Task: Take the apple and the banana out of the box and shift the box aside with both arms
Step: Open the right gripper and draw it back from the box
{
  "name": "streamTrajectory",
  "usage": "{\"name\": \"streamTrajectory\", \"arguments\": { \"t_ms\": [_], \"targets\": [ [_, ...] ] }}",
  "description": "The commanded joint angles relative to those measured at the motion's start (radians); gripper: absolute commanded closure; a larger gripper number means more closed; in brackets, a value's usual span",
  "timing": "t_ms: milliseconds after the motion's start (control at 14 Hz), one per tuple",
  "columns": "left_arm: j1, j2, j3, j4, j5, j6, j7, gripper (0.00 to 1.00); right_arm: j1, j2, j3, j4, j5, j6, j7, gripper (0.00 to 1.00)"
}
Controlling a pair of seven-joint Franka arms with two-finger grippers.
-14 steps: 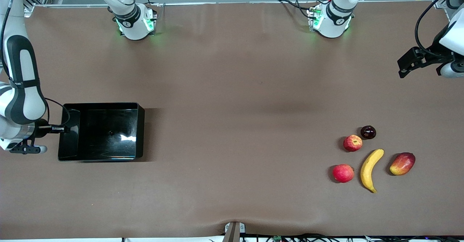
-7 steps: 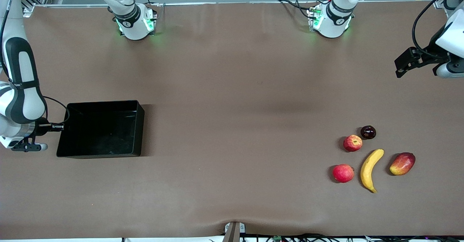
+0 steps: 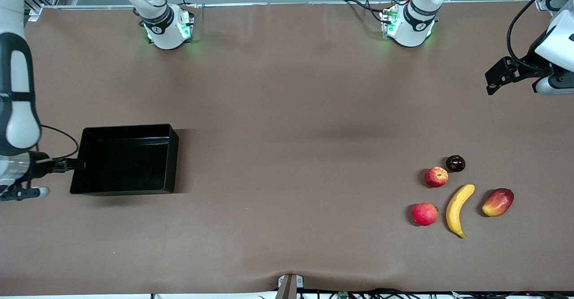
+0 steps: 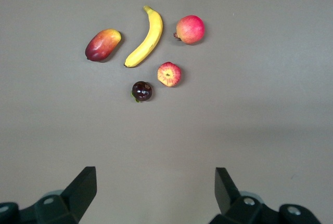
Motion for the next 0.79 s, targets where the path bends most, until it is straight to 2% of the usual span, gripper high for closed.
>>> {"name": "streamTrajectory", "arguments": {
  "t_ms": [0,214,429,643,714],
  "targets": [
    [-0.004,-0.027,0.003,-0.021,-0.017,-0.003,-0.007,0.00,0.048,0.006,0.011,0.155,-0.007,-0.050,-0.011,0.00],
    [-0.004,-0.027,0.003,-0.023,-0.017,-0.003,-0.007,0.00,0.115,-0.055,0.012,0.194,0.000,-0.094,0.059,0.00],
    [-0.004,-0.027,0.003,-0.024,-0.017,-0.003,-0.007,0.00,0.177,-0.155,0.009,0.172,-0.010,-0.252,0.321,0.00],
    [-0.006,-0.029,0.003,-0.023,-0.017,-0.003,-0.007,0.00,0.244,-0.279,0.009,0.145,-0.130,-0.339,0.341,0.00],
    [-0.006,-0.029,0.001,-0.021,-0.017,-0.003,-0.007,0.00,0.254,-0.320,0.009,0.134,-0.138,-0.377,0.346,0.00]
  ]
}}
